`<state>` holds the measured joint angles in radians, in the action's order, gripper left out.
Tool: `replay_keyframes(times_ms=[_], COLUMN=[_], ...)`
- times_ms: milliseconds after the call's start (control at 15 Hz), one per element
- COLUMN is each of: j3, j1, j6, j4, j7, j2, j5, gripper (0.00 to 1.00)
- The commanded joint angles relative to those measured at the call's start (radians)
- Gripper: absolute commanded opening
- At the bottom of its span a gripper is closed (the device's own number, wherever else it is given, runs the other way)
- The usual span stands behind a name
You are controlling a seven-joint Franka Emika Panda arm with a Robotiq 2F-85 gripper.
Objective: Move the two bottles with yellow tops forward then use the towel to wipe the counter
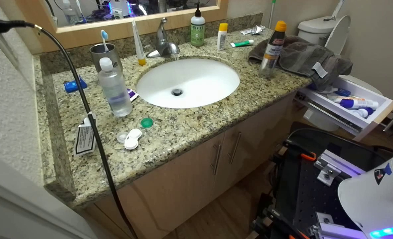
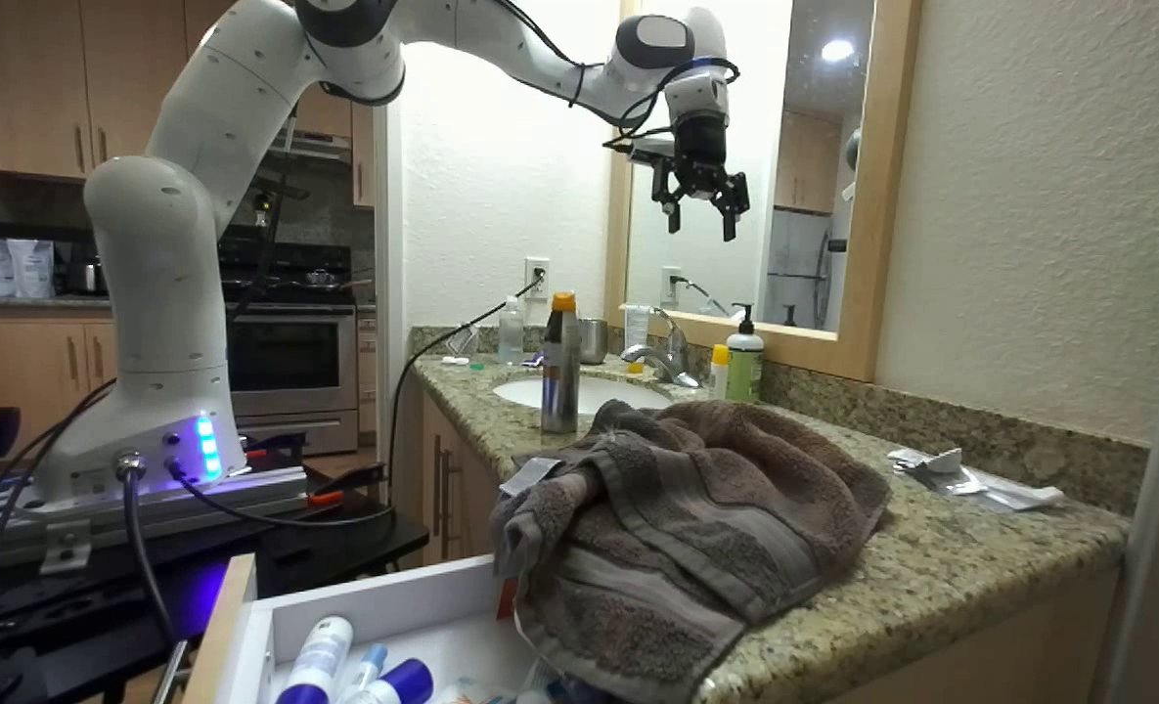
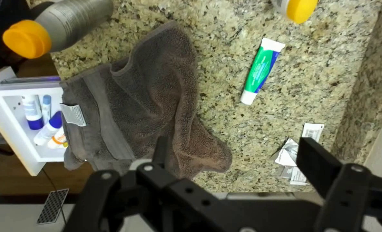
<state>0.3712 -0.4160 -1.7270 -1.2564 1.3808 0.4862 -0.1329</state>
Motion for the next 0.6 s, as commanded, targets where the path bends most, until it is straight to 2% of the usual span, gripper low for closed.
replay_keyframes(times_ms=[0,133,200,267,533], j3=[0.0,0.0,-0.003,-0.005,-0.024], j1=[0.008,0.018,0.008,0.013,0.039], j6=[-0.018,-0.036,0.019,0.03,-0.01], j4=[-0.038,-0.086,-0.041,-0.051,-0.219], j7=[-0.002,-0.003,-0.056,-0.074,-0.242], j2=[-0.029,-0.065,-0.032,-0.033,-0.109], j5=[-0.009,-0.016,0.011,0.005,-0.07], gripper=[1.0,1.0,1.0,1.0,1.0])
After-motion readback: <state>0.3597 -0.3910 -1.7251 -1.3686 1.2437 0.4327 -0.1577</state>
